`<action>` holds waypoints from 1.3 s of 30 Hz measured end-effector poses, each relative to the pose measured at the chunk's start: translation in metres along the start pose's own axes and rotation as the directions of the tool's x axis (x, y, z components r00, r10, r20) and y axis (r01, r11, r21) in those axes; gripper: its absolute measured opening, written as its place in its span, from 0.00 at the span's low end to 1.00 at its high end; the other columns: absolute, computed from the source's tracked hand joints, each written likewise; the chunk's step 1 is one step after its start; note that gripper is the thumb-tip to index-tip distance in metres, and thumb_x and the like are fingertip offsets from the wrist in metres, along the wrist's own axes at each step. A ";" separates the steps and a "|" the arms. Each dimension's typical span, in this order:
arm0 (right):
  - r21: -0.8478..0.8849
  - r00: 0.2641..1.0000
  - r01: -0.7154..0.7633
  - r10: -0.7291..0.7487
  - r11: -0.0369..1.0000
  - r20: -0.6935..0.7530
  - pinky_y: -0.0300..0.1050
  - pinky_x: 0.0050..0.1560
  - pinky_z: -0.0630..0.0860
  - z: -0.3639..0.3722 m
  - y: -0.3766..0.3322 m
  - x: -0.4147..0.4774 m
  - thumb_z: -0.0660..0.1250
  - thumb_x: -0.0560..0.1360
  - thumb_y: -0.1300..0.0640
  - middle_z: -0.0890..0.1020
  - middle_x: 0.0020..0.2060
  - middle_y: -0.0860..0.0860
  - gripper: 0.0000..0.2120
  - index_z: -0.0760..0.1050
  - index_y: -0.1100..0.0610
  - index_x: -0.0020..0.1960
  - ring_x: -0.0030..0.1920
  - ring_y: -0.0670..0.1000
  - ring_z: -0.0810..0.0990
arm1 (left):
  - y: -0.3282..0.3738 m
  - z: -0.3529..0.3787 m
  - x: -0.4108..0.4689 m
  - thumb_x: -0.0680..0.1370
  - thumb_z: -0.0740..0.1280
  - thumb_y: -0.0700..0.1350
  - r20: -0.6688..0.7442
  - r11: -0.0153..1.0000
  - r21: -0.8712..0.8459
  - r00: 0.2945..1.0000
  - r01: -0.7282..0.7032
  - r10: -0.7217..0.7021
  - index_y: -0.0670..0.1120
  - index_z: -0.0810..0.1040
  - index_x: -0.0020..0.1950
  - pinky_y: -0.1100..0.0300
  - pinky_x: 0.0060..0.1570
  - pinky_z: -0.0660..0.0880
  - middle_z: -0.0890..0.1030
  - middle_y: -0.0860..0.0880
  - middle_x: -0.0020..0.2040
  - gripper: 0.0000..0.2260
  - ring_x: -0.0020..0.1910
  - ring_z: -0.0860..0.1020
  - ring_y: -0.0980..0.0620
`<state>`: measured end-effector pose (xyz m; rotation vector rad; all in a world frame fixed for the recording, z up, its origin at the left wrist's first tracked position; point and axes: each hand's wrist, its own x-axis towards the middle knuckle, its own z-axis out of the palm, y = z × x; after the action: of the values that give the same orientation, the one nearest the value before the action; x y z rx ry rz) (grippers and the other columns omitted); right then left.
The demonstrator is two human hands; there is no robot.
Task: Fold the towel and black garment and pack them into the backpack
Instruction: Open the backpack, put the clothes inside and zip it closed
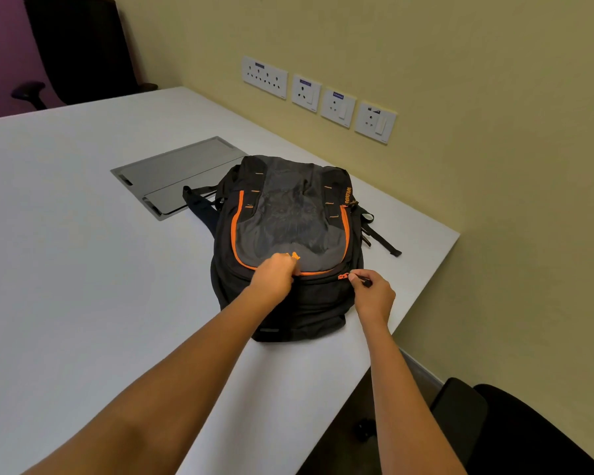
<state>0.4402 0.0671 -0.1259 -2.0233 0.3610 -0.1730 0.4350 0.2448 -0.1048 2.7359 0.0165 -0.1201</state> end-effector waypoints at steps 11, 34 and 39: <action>-0.005 0.999 -0.033 0.033 0.999 -0.006 0.30 0.41 0.69 -0.001 0.002 0.020 0.67 0.76 0.62 0.82 0.52 0.56 0.08 0.80 0.61 0.54 0.49 0.50 0.79 | 0.056 0.013 0.022 0.77 0.66 0.39 0.069 0.996 -0.041 0.994 -0.078 0.081 0.43 0.79 0.57 0.52 0.54 0.74 0.78 0.43 0.58 0.10 0.57 0.77 0.43; -0.148 0.996 -0.021 0.009 0.989 -0.084 0.38 0.47 0.68 0.071 -0.028 0.179 0.65 0.77 0.63 0.81 0.53 0.57 0.08 0.80 0.60 0.54 0.53 0.55 0.79 | 0.031 0.003 0.069 0.71 0.73 0.46 0.427 0.986 -0.128 0.891 -0.106 0.151 0.50 0.82 0.50 0.71 0.36 0.65 0.83 0.53 0.49 0.08 0.46 0.76 0.58; -0.208 0.997 0.025 -0.041 0.978 -0.071 0.39 0.46 0.68 0.084 -0.036 0.202 0.64 0.77 0.64 0.81 0.53 0.58 0.08 0.80 0.61 0.54 0.53 0.56 0.79 | 0.029 0.003 0.078 0.71 0.73 0.46 0.538 0.992 -0.086 0.834 -0.090 0.122 0.50 0.82 0.50 0.66 0.39 0.68 0.82 0.53 0.50 0.09 0.51 0.78 0.53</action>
<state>0.6603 0.0877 -0.1392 -2.2340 0.4070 -0.2411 0.5129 0.2166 -0.1029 2.5376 -0.2872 -0.8469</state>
